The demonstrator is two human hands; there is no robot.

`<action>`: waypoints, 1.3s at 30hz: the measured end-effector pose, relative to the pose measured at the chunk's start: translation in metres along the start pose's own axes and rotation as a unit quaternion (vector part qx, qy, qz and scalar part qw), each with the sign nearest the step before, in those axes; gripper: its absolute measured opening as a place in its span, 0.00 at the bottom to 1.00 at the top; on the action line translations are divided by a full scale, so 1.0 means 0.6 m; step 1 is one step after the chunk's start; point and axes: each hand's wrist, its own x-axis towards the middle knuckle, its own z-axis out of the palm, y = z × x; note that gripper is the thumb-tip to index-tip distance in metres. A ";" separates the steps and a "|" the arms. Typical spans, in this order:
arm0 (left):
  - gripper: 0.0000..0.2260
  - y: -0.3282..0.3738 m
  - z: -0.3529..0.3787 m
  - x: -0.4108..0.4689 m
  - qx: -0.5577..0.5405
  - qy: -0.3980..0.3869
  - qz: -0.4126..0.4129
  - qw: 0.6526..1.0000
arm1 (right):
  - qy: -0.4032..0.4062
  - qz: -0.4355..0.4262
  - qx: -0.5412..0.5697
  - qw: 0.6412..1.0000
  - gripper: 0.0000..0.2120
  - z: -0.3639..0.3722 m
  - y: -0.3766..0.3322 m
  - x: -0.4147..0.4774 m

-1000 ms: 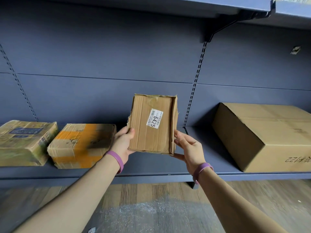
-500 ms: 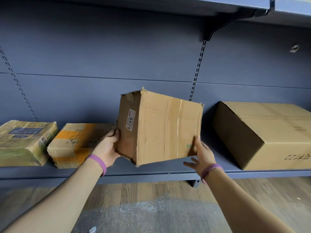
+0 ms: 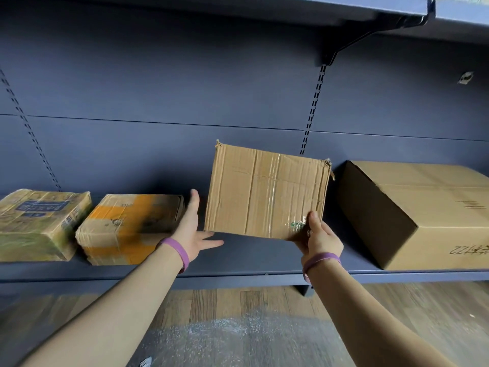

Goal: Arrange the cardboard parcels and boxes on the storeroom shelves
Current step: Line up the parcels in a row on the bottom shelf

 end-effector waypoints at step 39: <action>0.36 0.002 0.055 -0.018 0.145 -0.078 0.061 0.984 | -0.111 -0.021 -0.058 0.992 0.12 0.010 0.002 -0.027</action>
